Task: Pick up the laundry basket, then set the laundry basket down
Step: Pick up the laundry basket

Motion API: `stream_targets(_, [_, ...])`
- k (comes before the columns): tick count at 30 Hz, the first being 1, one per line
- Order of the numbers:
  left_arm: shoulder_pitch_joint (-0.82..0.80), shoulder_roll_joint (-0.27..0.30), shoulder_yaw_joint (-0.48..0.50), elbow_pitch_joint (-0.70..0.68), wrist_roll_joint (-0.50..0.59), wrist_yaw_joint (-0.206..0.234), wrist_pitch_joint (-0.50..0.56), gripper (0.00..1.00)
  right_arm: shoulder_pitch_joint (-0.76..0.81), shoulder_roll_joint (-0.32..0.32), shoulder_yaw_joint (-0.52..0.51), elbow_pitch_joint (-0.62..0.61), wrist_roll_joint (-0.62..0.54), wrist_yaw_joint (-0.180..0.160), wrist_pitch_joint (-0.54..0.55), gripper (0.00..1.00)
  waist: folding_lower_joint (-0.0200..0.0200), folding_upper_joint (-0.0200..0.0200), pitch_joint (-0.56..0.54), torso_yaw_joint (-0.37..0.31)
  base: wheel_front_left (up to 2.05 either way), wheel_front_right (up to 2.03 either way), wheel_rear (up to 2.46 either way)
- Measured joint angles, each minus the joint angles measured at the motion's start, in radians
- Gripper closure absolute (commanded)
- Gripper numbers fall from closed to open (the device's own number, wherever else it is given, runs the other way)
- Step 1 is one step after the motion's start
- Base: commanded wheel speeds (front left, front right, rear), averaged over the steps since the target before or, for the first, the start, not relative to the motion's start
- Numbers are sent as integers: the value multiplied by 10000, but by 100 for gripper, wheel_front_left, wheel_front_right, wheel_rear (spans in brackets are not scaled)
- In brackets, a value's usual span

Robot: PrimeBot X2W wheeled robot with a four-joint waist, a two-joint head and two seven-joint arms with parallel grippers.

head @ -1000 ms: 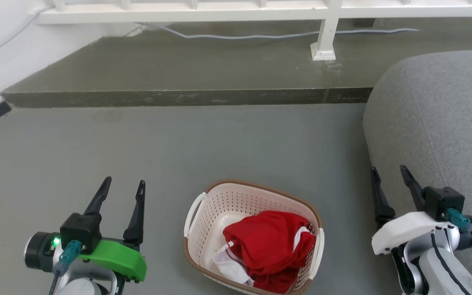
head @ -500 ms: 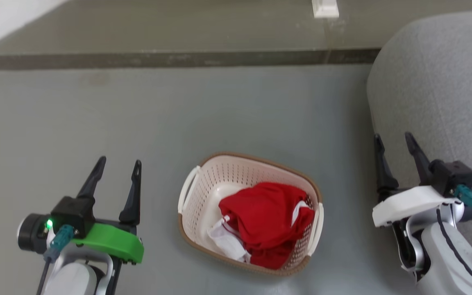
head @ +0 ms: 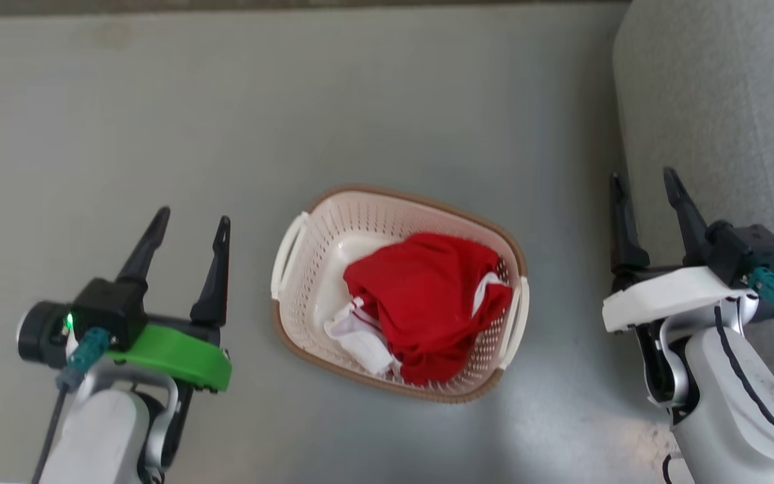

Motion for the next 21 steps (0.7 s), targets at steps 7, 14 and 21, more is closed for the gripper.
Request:
stream_targets(7, [-697,155,-107,40,12,-288,151,0,-344,117,61,-159,-151,-2,-4,0,0,0,991,-140,0,0,0])
stream_targets(14, [-1458,222,-303,339,8,-660,516,0,-775,249,196,-270,-245,-59,-4,0,0,0,1987,-278,0,0,0])
stream_targets(21, [-2321,431,-320,851,-4,-1070,943,0,-1360,428,385,-512,-382,-58,-6,0,1,0,2980,-493,0,0,0])
